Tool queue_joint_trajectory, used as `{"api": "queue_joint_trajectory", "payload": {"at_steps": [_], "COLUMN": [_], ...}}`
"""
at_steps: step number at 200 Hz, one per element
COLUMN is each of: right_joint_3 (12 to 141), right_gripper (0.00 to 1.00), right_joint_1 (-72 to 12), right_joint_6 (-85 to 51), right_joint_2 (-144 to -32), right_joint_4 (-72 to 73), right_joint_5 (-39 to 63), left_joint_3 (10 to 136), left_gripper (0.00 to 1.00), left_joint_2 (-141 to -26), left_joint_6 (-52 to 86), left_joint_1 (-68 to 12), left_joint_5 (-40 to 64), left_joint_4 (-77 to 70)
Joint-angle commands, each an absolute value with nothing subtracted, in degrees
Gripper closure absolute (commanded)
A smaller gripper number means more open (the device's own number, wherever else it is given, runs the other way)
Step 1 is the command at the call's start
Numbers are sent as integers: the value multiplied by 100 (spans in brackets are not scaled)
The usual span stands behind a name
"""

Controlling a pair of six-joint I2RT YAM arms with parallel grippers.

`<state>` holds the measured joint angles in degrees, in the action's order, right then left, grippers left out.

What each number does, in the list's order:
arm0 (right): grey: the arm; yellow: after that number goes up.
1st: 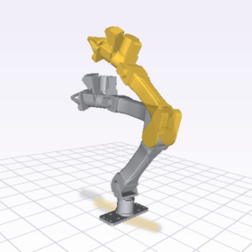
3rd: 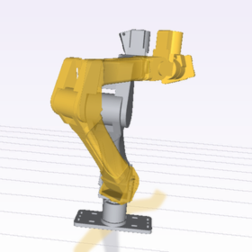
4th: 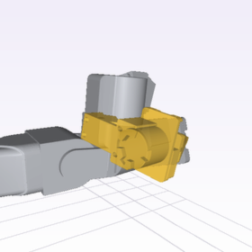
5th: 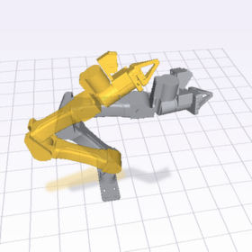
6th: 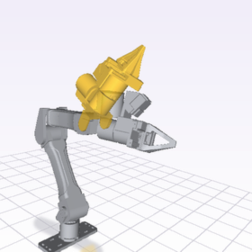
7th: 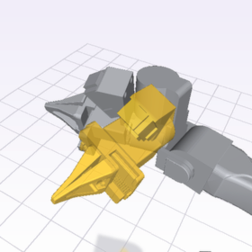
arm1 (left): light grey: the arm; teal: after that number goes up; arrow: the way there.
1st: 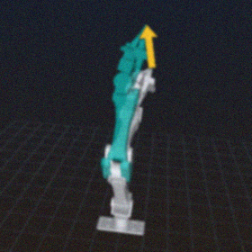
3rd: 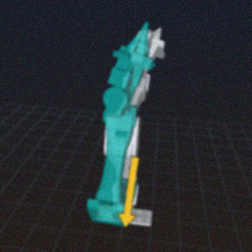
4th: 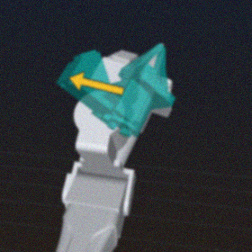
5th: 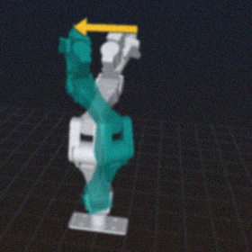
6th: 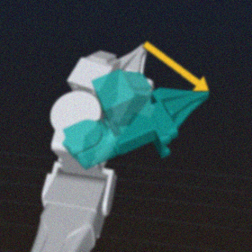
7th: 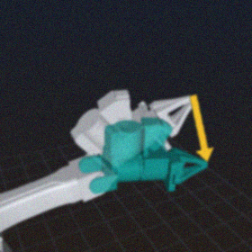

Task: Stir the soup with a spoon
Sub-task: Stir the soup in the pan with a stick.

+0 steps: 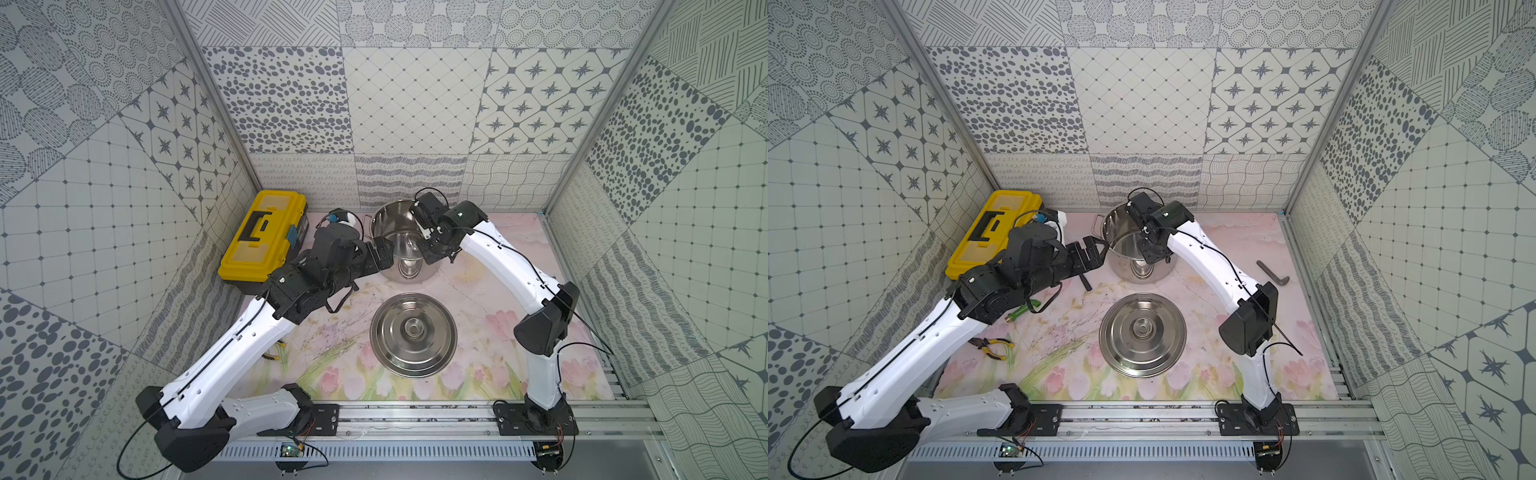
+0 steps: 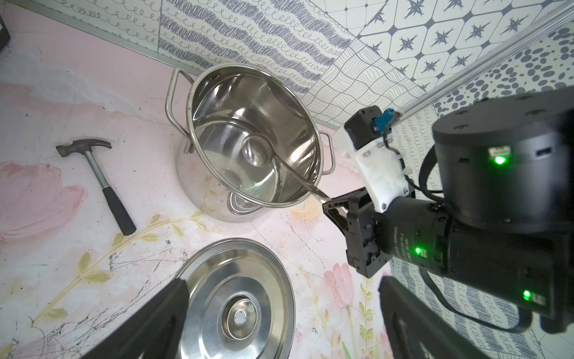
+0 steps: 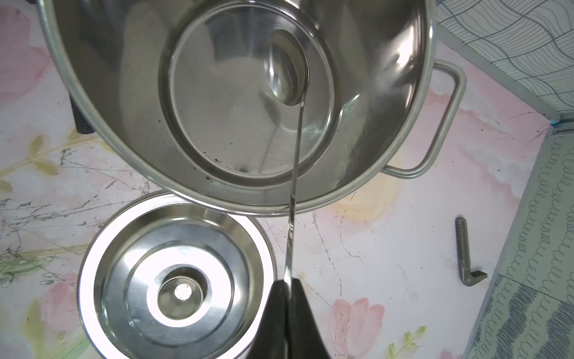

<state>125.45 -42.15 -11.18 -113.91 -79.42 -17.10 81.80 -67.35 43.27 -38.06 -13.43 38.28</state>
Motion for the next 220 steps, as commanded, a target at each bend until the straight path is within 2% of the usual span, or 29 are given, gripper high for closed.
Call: {"api": "queue_joint_trajectory", "payload": {"at_steps": [1, 66, 134, 220], "right_joint_3": [12460, 13392, 15810, 15764], "right_gripper": [100, 100, 100, 100], "right_joint_1": [-4364, -4422, -4404, -3929], "right_joint_6": [-1363, -1442, -999, -882], "right_joint_2": [-11259, -11854, -13267, -13373], "right_joint_4": [-7689, -7654, -8614, -8540], "right_joint_5": [-1554, -1351, -1914, -2446], "left_joint_3": [8247, 8196, 8121, 8097], "left_gripper": [0, 1, 0, 0], "left_joint_2": [-6736, -6695, -6618, -6662], "left_joint_6": [4220, 4314, 4343, 4333], "left_joint_1": [-3787, -3786, -3786, -3788], "left_joint_5": [-1239, -1270, -1318, -1257], "left_joint_4": [3537, 3568, 3629, 3643]}}
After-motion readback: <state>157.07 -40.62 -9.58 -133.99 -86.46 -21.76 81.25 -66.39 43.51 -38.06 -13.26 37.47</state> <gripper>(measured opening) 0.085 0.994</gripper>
